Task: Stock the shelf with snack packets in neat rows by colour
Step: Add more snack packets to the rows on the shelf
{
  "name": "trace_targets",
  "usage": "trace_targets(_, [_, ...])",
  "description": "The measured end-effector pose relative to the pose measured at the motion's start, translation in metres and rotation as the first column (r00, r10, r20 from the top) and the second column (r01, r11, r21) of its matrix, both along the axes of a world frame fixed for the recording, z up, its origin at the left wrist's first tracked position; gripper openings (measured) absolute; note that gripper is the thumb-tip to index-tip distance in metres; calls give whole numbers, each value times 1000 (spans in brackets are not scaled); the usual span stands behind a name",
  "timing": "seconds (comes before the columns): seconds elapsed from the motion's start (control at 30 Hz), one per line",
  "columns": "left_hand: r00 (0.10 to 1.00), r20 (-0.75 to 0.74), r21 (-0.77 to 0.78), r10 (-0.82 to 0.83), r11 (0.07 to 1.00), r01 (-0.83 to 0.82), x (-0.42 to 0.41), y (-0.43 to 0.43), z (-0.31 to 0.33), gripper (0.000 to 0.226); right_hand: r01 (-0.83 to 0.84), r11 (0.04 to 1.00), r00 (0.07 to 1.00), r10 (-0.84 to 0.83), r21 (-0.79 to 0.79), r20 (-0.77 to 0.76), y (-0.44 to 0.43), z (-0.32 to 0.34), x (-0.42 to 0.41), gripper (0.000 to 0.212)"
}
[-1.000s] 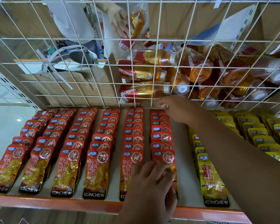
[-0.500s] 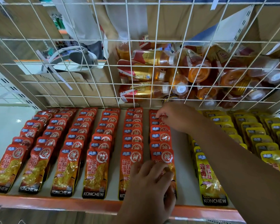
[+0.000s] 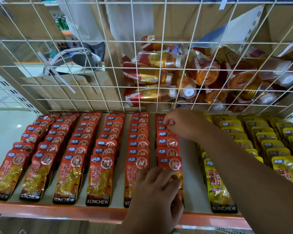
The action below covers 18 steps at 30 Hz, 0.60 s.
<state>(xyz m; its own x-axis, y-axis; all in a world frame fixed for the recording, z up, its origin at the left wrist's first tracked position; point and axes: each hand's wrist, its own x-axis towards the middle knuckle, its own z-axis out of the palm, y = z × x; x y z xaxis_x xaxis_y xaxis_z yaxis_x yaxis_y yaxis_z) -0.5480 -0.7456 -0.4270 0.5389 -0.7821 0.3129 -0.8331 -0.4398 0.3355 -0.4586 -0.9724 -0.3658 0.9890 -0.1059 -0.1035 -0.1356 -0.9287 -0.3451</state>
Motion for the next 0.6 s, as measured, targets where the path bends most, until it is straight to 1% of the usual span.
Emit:
trace_targets(0.1, [1000,0,-1,-1,1000,1,0,0,0,32,9,1000,1000,-9,6,-9,2,2,-1,24])
trace_targets(0.23, [1000,7,-34,2,999,-2,0,-1,0,29,21,1000,999,-21,2,32,2,7,-6,20])
trace_targets(0.4, [1000,15,-43,3,999,-3,-1,-2,-1,28,-12,999,999,11,-39,-31,8,8,-7,15])
trace_targets(0.6, [1000,15,-44,2,999,-1,-1,-1,0,28,7,1000,999,-8,-26,-53,10,7,-8,12])
